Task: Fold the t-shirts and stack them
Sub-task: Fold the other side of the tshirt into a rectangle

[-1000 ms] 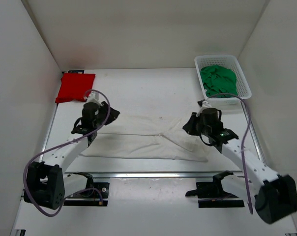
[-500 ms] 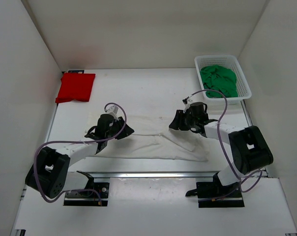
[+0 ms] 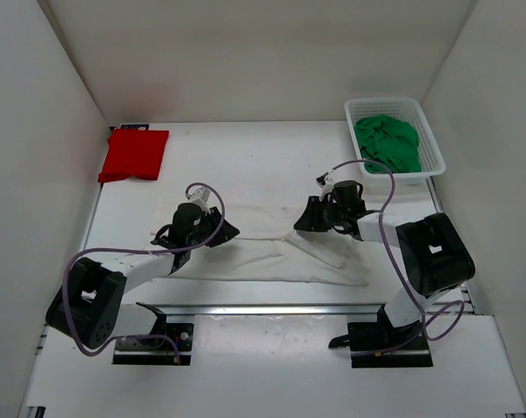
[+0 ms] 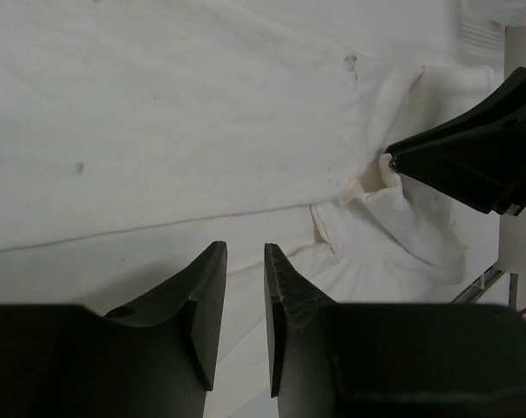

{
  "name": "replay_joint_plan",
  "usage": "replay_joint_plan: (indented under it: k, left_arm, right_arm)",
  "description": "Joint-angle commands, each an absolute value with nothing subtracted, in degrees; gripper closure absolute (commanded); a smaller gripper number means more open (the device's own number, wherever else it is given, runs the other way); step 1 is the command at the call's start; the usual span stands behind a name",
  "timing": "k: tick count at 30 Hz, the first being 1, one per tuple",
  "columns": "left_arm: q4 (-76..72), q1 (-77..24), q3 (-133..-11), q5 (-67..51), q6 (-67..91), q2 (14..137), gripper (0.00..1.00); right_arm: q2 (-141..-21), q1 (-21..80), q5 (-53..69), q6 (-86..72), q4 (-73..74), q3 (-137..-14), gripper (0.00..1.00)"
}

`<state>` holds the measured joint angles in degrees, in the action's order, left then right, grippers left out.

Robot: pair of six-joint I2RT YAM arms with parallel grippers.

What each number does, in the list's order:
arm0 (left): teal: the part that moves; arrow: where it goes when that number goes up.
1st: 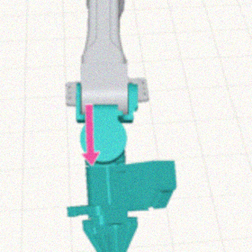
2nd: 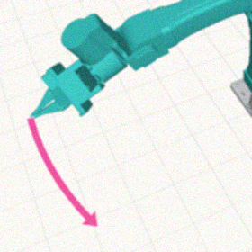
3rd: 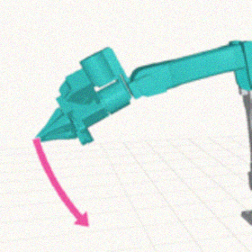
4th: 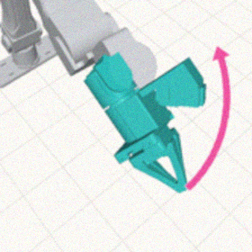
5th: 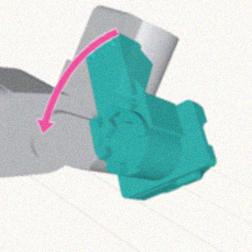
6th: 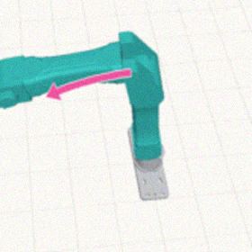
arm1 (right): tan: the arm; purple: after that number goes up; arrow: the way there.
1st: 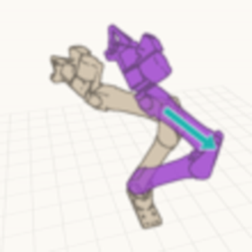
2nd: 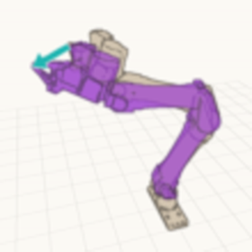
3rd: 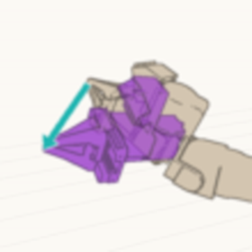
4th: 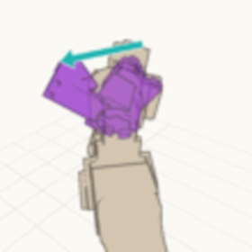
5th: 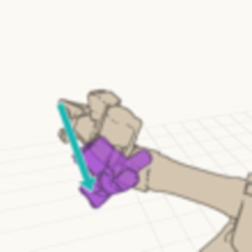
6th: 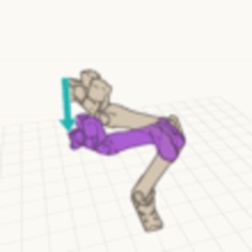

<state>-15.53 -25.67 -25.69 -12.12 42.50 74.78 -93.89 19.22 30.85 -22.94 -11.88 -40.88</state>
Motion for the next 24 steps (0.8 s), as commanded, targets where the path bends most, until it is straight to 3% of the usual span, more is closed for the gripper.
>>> replay_joint_plan:
  k: [1, 8, 13, 18, 21, 24]
  left_arm:
    - [-17.05, -24.96, -25.05, -13.27, 42.80, 74.62, 0.65]
    - [-16.70, -23.91, -25.14, -13.88, 43.33, 72.95, 0.65]
    - [-16.87, -23.55, -26.01, -13.45, 43.68, 71.37, 0.65]
    - [-16.87, -24.34, -26.89, -13.18, 44.12, 70.49, 0.66]
    - [-16.00, -25.75, -28.12, -12.57, 43.77, 70.66, 0.65]
    - [-16.17, -25.67, -28.39, -12.05, 43.51, 71.72, 0.64]
  right_arm:
    - [-90.45, 19.95, 36.91, -24.69, -14.60, -39.65, 0.77]
    - [-81.93, 28.20, 34.63, -24.77, -4.40, -35.87, 0.79]
    - [-76.04, 35.14, 29.02, -25.40, -0.10, -35.59, 0.73]
    - [-70.76, 29.81, 24.43, -26.19, 1.32, -35.86, 0.71]
    - [-70.05, 25.67, 20.23, -27.86, 1.05, -34.98, 0.75]
    - [-71.63, 25.92, 16.80, -28.12, 2.63, -32.27, 0.87]
